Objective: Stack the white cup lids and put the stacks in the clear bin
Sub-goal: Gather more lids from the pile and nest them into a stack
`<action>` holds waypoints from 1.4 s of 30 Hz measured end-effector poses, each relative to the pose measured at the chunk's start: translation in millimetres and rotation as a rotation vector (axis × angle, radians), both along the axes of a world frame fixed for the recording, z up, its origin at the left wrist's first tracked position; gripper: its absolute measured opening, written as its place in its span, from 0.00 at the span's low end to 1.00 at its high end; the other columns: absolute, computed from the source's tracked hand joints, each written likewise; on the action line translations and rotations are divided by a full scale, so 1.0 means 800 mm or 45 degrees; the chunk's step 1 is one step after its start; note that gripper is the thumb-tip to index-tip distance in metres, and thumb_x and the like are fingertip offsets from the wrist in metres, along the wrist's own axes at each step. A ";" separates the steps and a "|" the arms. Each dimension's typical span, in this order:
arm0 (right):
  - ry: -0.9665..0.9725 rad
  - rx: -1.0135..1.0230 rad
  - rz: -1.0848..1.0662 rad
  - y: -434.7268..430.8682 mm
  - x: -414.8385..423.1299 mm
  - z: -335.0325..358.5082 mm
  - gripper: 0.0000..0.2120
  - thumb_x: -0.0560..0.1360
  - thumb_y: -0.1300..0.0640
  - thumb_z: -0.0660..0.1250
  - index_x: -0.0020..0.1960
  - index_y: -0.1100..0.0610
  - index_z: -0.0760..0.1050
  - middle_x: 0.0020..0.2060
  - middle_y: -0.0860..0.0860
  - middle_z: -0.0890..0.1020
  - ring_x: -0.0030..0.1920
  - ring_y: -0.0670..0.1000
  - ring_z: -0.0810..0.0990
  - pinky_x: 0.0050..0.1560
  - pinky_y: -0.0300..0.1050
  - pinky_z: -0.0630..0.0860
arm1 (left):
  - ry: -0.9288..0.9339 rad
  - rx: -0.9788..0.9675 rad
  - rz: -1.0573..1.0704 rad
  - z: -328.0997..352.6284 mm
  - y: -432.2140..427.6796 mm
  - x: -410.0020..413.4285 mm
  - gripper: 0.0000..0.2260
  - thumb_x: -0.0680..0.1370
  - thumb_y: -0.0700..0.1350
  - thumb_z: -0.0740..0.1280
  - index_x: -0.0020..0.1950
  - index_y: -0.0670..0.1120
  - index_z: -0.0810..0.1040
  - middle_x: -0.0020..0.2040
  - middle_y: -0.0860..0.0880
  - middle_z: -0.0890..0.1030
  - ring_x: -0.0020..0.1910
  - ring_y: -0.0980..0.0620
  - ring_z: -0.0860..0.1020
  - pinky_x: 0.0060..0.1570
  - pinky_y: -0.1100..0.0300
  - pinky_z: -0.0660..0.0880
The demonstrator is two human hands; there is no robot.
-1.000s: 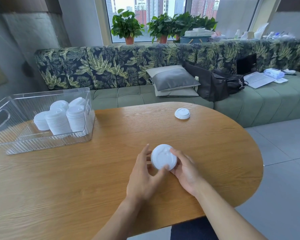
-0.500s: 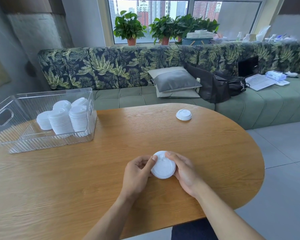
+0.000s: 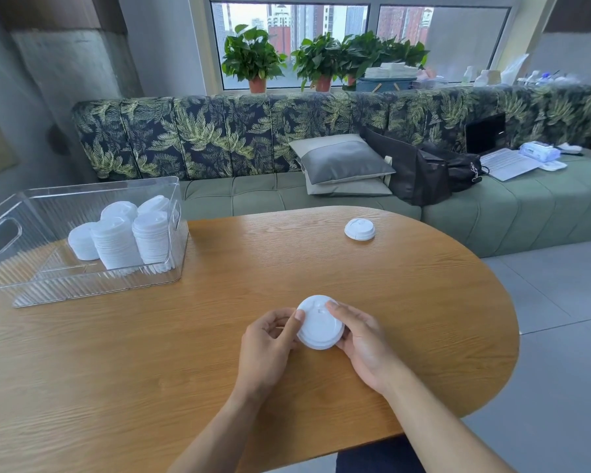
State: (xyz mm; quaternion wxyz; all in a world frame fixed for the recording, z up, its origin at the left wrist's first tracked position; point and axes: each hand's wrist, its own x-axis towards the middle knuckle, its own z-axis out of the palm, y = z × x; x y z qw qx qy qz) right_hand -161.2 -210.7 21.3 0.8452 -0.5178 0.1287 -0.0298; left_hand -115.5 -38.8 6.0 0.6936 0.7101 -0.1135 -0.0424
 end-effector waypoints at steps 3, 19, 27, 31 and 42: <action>-0.004 0.033 -0.075 0.002 0.000 0.000 0.19 0.71 0.50 0.76 0.56 0.61 0.85 0.51 0.59 0.87 0.49 0.53 0.86 0.47 0.45 0.82 | -0.184 0.183 -0.061 0.000 -0.004 -0.005 0.30 0.71 0.69 0.73 0.72 0.65 0.73 0.62 0.63 0.82 0.55 0.63 0.83 0.52 0.67 0.79; 0.018 -0.486 -0.559 -0.046 0.070 -0.021 0.16 0.82 0.48 0.68 0.65 0.55 0.81 0.57 0.49 0.86 0.59 0.47 0.84 0.67 0.52 0.78 | -0.543 0.695 0.053 -0.010 -0.081 0.080 0.40 0.69 0.64 0.76 0.75 0.73 0.58 0.68 0.68 0.67 0.55 0.70 0.70 0.39 0.69 0.68; 0.193 -1.263 -0.804 -0.130 0.177 -0.024 0.19 0.79 0.59 0.68 0.69 0.56 0.75 0.66 0.51 0.74 0.69 0.53 0.69 0.71 0.41 0.63 | -0.522 0.689 0.093 -0.019 -0.121 0.168 0.40 0.70 0.64 0.77 0.75 0.68 0.57 0.65 0.73 0.62 0.57 0.68 0.69 0.48 0.58 0.72; 0.325 -1.529 -0.792 -0.166 0.235 -0.027 0.31 0.75 0.47 0.73 0.74 0.57 0.71 0.72 0.53 0.72 0.72 0.55 0.64 0.74 0.50 0.64 | -0.474 0.654 0.140 -0.021 -0.136 0.199 0.41 0.69 0.67 0.74 0.75 0.67 0.55 0.63 0.81 0.59 0.59 0.71 0.66 0.53 0.57 0.70; 0.494 -1.735 -0.721 -0.211 0.310 -0.034 0.35 0.66 0.33 0.72 0.67 0.50 0.75 0.65 0.51 0.78 0.68 0.56 0.70 0.69 0.52 0.65 | -0.501 0.655 0.146 -0.026 -0.145 0.218 0.37 0.69 0.69 0.74 0.71 0.72 0.56 0.62 0.83 0.61 0.56 0.71 0.69 0.50 0.58 0.71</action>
